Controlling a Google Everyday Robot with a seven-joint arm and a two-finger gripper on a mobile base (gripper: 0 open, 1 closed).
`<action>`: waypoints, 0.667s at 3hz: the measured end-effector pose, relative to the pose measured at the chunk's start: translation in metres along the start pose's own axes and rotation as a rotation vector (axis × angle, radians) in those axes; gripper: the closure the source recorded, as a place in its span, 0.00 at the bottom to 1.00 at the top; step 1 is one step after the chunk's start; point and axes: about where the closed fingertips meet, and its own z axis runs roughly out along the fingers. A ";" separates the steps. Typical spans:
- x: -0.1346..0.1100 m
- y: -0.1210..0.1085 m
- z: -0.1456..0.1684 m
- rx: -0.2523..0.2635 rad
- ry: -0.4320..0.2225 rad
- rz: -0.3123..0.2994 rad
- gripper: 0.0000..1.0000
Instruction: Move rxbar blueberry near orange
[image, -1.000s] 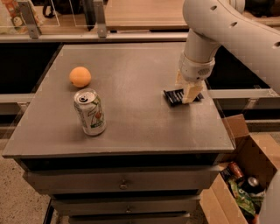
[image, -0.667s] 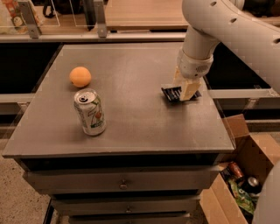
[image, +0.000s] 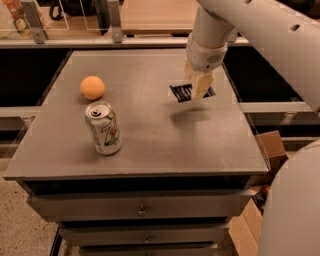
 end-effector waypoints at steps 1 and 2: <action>-0.026 -0.020 -0.015 0.039 -0.028 -0.027 1.00; -0.058 -0.030 -0.027 0.090 -0.089 -0.029 1.00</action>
Offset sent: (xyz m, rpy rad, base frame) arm -0.0034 0.1006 0.0575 0.2025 -0.0920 0.0466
